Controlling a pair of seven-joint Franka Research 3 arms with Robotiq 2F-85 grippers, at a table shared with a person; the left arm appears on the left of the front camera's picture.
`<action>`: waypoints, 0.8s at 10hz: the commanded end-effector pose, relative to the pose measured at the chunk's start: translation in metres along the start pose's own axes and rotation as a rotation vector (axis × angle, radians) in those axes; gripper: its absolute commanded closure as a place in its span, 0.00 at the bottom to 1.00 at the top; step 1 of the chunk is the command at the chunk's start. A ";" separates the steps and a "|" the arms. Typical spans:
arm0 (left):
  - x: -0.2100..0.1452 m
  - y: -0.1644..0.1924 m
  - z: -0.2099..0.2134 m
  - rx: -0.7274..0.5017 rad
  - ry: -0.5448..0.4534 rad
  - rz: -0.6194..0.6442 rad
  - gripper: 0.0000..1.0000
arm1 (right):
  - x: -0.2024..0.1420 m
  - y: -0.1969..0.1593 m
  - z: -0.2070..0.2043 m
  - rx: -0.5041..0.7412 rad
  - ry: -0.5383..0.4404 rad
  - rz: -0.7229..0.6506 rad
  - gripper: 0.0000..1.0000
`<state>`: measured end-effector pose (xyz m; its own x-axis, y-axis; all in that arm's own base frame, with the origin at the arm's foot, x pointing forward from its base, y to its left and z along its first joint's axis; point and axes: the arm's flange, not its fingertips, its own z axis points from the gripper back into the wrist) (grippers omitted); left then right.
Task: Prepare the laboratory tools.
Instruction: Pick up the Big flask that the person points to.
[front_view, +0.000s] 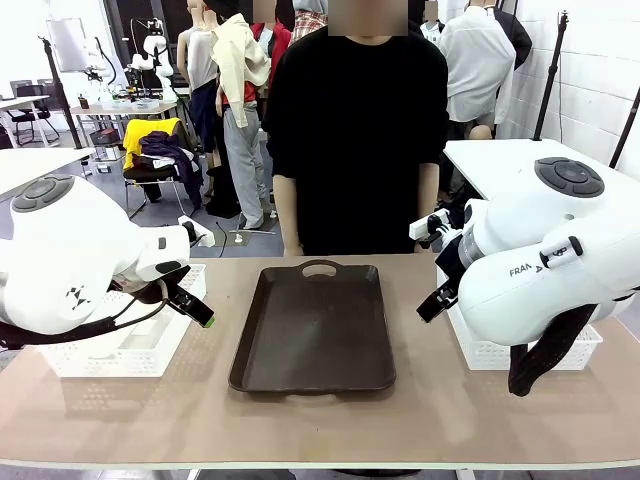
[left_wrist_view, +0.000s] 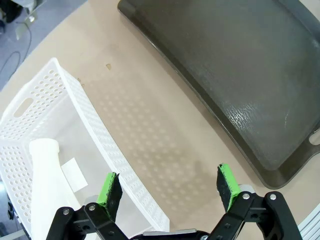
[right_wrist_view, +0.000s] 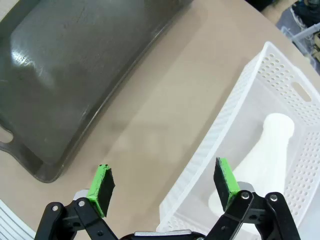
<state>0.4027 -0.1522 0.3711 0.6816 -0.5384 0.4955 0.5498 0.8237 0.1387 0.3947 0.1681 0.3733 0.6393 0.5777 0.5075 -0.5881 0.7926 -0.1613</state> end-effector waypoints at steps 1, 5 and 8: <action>0.000 0.001 0.000 0.001 0.000 0.002 0.00 | 0.000 0.000 0.000 0.000 0.000 -0.001 0.00; 0.000 0.001 0.000 0.001 0.000 0.002 0.00 | 0.000 0.000 0.000 0.000 0.000 -0.001 0.00; -0.010 0.033 0.040 -0.094 -0.070 0.119 0.00 | -0.010 -0.031 0.055 0.140 -0.077 -0.074 0.00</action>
<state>0.4050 -0.1414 0.3862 0.7033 -0.4729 0.5308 0.5101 0.8557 0.0865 0.3921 0.1635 0.3940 0.6496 0.5238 0.5510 -0.5826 0.8086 -0.0818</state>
